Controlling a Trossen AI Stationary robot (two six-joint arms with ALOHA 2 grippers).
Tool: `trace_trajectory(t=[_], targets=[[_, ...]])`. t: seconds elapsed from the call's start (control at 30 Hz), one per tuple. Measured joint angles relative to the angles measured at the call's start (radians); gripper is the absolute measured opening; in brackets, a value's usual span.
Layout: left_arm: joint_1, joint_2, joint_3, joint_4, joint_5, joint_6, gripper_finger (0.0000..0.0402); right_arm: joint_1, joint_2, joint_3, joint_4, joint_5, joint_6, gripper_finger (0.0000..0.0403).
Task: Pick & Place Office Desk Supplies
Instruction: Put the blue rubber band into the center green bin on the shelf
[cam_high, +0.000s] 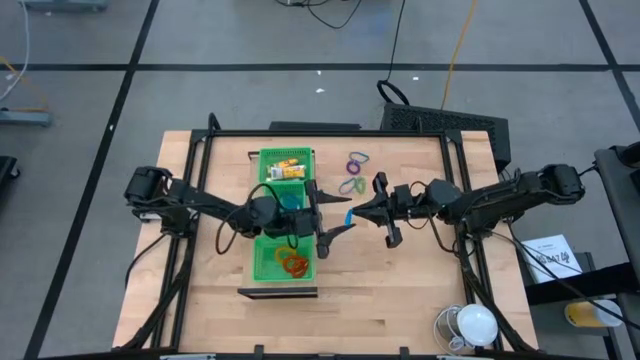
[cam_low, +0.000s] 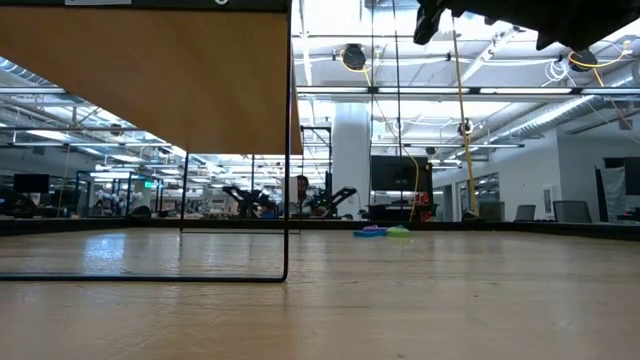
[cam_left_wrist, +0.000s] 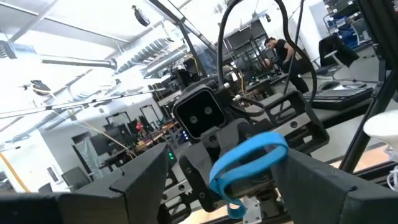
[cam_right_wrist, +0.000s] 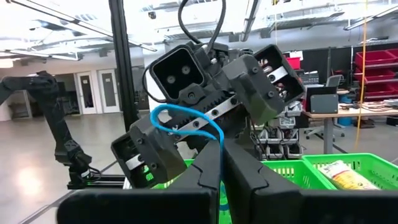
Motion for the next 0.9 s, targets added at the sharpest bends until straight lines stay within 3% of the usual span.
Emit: trace_trajectory(t=[0.27, 0.67, 0.9], targets=[[0.002, -0.007, 0.0, 0.0, 0.001, 0.002, 0.027, 0.001, 0.0, 0.0, -0.005, 0.0, -0.007, 0.0], [0.002, -0.006, 0.0, -0.003, 0.028, -0.002, 0.0124, 0.001, 0.0, 0.0, -0.029, 0.0, -0.019, 0.0], [0.002, -0.006, 0.0, -0.003, 0.029, -0.005, 0.0069, 0.001, 0.0, 0.0, -0.034, 0.002, -0.019, 0.0]])
